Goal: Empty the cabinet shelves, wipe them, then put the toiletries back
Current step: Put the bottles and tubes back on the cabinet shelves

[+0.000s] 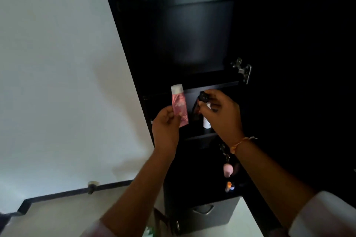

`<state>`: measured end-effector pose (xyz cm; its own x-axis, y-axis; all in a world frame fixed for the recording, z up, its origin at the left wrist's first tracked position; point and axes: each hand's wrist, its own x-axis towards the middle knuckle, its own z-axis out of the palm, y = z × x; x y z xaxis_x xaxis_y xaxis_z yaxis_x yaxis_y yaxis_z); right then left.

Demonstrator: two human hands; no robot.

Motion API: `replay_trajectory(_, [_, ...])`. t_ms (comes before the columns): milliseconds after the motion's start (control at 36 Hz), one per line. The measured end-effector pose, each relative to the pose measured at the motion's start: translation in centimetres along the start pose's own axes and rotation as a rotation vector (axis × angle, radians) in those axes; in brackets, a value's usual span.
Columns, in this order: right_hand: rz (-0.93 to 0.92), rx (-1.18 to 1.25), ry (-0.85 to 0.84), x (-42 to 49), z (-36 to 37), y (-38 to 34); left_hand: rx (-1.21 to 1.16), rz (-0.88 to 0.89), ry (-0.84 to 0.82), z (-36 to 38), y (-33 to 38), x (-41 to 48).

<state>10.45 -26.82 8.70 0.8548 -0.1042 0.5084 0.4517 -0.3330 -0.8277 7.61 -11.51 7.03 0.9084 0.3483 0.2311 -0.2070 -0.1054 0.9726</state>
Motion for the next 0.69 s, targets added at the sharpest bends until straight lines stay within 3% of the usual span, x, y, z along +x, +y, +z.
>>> replay_trajectory(444, [-0.274,0.061,0.216,9.8,-3.6,-10.7,-0.025,0.472,0.049,0.0,14.5,7.1])
replay_trajectory(694, [-0.394,-0.062,0.372,16.9,-6.8,-16.4,0.267,0.826,0.128,0.2,22.4,11.6])
